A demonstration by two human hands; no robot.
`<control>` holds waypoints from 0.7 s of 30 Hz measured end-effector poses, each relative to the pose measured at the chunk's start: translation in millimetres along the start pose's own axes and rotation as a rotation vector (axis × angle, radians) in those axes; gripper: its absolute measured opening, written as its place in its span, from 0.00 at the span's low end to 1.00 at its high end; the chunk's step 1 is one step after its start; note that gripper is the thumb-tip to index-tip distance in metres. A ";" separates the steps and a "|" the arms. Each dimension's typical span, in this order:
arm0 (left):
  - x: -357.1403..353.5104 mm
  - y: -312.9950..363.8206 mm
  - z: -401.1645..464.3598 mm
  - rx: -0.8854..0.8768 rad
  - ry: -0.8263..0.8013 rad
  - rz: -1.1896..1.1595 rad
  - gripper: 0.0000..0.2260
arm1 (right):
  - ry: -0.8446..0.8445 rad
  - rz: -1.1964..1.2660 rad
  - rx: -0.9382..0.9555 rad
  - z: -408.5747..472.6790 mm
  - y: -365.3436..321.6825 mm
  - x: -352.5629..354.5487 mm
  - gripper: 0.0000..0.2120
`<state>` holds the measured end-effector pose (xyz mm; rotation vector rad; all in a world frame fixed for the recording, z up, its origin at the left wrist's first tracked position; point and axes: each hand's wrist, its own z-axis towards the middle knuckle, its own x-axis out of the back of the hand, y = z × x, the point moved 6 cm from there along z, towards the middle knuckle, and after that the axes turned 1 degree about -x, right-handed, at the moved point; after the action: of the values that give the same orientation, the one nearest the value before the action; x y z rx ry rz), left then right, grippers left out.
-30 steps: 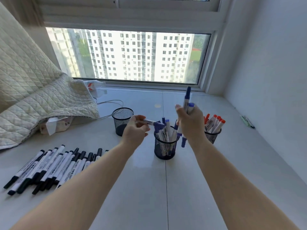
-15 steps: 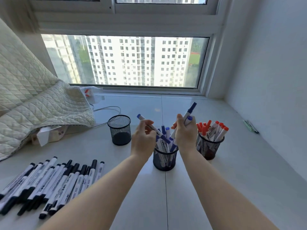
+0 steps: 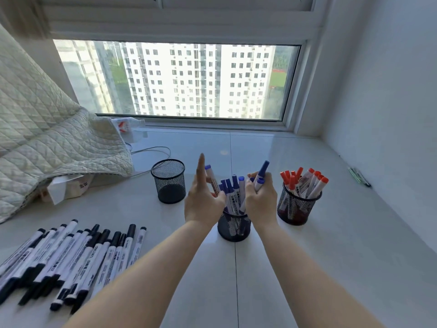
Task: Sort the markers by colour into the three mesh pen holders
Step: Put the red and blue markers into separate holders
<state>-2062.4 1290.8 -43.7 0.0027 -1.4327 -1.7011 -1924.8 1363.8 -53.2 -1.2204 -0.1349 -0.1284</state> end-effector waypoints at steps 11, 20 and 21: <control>-9.5 -4.6 -15.8 -0.055 0.068 -0.079 0.12 | 0.095 -0.248 0.287 -8.1 -12.3 16.5 0.29; -19.6 -2.4 -30.8 -0.001 0.035 -0.161 0.10 | -0.081 -0.298 0.155 -20.6 1.2 18.5 0.13; -20.6 -2.2 -33.1 -0.003 0.018 -0.150 0.10 | -0.104 -0.309 0.148 -24.2 2.3 19.5 0.14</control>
<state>-2034.2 1277.0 -67.0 0.1265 -1.4465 -1.8201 -1904.4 1341.3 -60.1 -1.0525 -0.4174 -0.3188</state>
